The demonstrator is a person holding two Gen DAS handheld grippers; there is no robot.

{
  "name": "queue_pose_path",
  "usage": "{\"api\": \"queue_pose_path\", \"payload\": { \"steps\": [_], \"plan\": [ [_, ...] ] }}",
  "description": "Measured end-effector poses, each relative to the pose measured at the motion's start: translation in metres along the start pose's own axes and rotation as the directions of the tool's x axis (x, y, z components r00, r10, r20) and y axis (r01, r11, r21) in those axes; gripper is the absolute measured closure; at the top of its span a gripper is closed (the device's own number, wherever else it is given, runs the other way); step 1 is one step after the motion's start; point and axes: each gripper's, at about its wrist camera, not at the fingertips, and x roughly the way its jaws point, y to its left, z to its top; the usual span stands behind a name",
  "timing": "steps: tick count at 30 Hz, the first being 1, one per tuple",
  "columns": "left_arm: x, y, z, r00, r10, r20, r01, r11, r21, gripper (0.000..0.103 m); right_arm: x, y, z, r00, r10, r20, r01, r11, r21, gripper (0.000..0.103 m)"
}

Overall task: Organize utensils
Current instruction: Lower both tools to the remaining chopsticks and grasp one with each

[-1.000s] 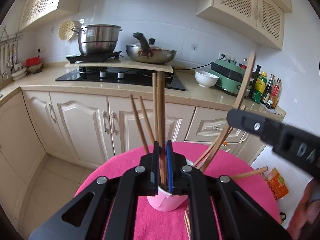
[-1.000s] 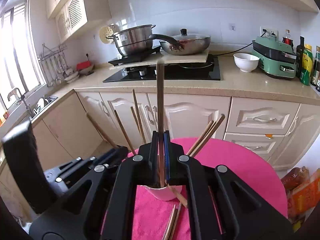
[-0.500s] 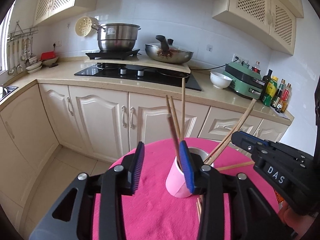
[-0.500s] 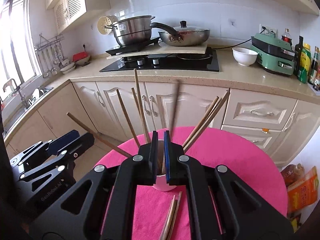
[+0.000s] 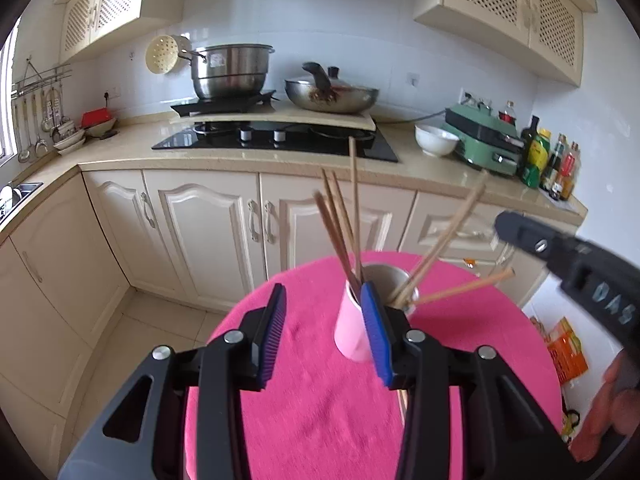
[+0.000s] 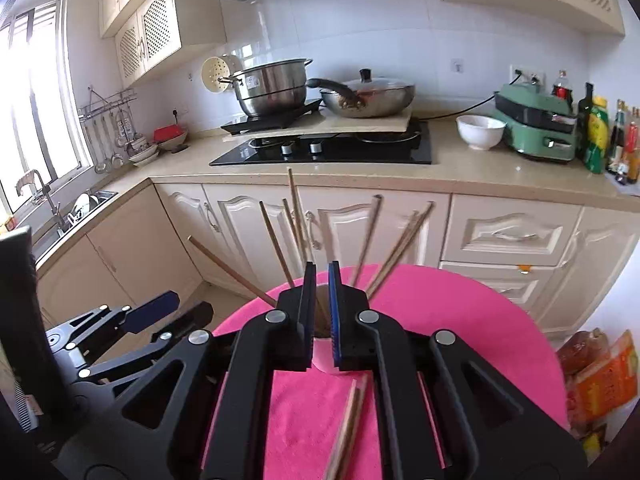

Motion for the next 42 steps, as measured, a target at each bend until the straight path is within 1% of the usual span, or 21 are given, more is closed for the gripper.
{"api": "queue_pose_path", "payload": {
  "steps": [5,7,9,11,12,14,16,17,20,22,25,26,28,30,31,34,36,38,40,42],
  "plan": [
    [0.003,-0.019,-0.021,0.998,-0.028,-0.059,0.030,0.999,0.030,0.064,-0.028,-0.017,-0.012,0.999,-0.049,0.002,0.049,0.999,0.023,0.096],
    [0.009,-0.029,-0.032,0.994,-0.050,-0.100,0.054,0.998,0.036,0.064,-0.035,-0.027,-0.021,0.997,-0.070,-0.015,0.071,0.997,0.038,0.096],
    [0.017,-0.036,-0.043,0.986,-0.075,-0.152,0.080,0.996,0.029,0.064,-0.041,-0.037,-0.033,0.995,-0.090,-0.035,0.092,0.994,0.056,0.096],
    [0.027,-0.043,-0.055,0.974,-0.096,-0.208,0.102,0.995,0.021,0.064,-0.044,-0.046,-0.045,0.993,-0.104,-0.060,0.109,0.991,0.074,0.096],
    [0.034,-0.046,-0.061,0.965,-0.109,-0.238,0.115,0.993,0.014,0.064,-0.043,-0.051,-0.052,0.991,-0.109,-0.078,0.115,0.990,0.083,0.096],
    [0.047,-0.049,-0.074,0.940,-0.133,-0.315,0.138,0.990,-0.006,0.064,-0.041,-0.058,-0.066,0.987,-0.117,-0.114,0.128,0.987,0.093,0.096],
    [0.062,-0.050,-0.090,0.910,-0.152,-0.386,0.150,0.988,-0.036,0.064,-0.037,-0.066,-0.082,0.980,-0.120,-0.158,0.138,0.984,0.108,0.096],
    [0.067,-0.051,-0.096,0.901,-0.152,-0.405,0.148,0.988,-0.042,0.064,-0.033,-0.069,-0.090,0.977,-0.118,-0.179,0.141,0.982,0.121,0.096],
    [0.086,-0.055,-0.115,0.868,-0.142,-0.475,0.138,0.989,-0.044,0.064,-0.023,-0.082,-0.113,0.965,-0.097,-0.242,0.143,0.973,0.182,0.096],
    [0.094,-0.057,-0.121,0.857,-0.128,-0.500,0.126,0.991,-0.038,0.064,-0.015,-0.088,-0.126,0.956,-0.086,-0.280,0.147,0.967,0.207,0.096],
    [0.104,-0.061,-0.131,0.843,-0.116,-0.526,0.117,0.993,-0.032,0.064,-0.009,-0.091,-0.139,0.946,-0.069,-0.316,0.147,0.962,0.229,0.096],
    [0.106,-0.063,-0.133,0.839,-0.110,-0.532,0.115,0.993,-0.025,0.064,-0.007,-0.092,-0.142,0.944,-0.064,-0.323,0.145,0.962,0.233,0.096],
    [0.111,-0.067,-0.134,0.842,-0.085,-0.533,0.100,0.995,-0.001,0.064,-0.004,-0.093,-0.145,0.941,-0.062,-0.332,0.146,0.962,0.233,0.096],
    [0.115,-0.070,-0.136,0.830,-0.093,-0.549,0.107,0.994,-0.007,0.064,0.001,-0.093,-0.146,0.938,-0.052,-0.342,0.140,0.961,0.239,0.096],
    [0.116,-0.072,-0.137,0.829,-0.095,-0.552,0.107,0.994,-0.010,0.064,0.002,-0.094,-0.148,0.937,-0.048,-0.346,0.138,0.961,0.240,0.096],
    [0.118,-0.077,-0.138,0.833,-0.080,-0.548,0.104,0.995,0.013,0.064,0.009,-0.097,-0.147,0.932,-0.035,-0.360,0.130,0.961,0.244,0.096],
    [0.120,-0.079,-0.136,0.830,-0.077,-0.553,0.100,0.995,0.011,0.064,0.013,-0.097,-0.148,0.929,-0.025,-0.370,0.124,0.961,0.246,0.096],
    [0.123,-0.080,-0.133,0.830,-0.055,-0.555,0.087,0.996,0.031,0.064,0.019,-0.097,-0.149,0.922,-0.013,-0.387,0.116,0.963,0.244,0.096],
    [0.129,-0.083,-0.131,0.825,-0.046,-0.563,0.086,0.995,0.045,0.064,0.025,-0.095,-0.150,0.913,-0.002,-0.408,0.109,0.965,0.238,0.096],
    [0.130,-0.088,-0.132,0.826,0.010,-0.564,0.062,0.992,0.108,0.064,0.032,-0.094,-0.152,0.903,0.007,-0.430,0.101,0.968,0.229,0.096]
  ]
}}
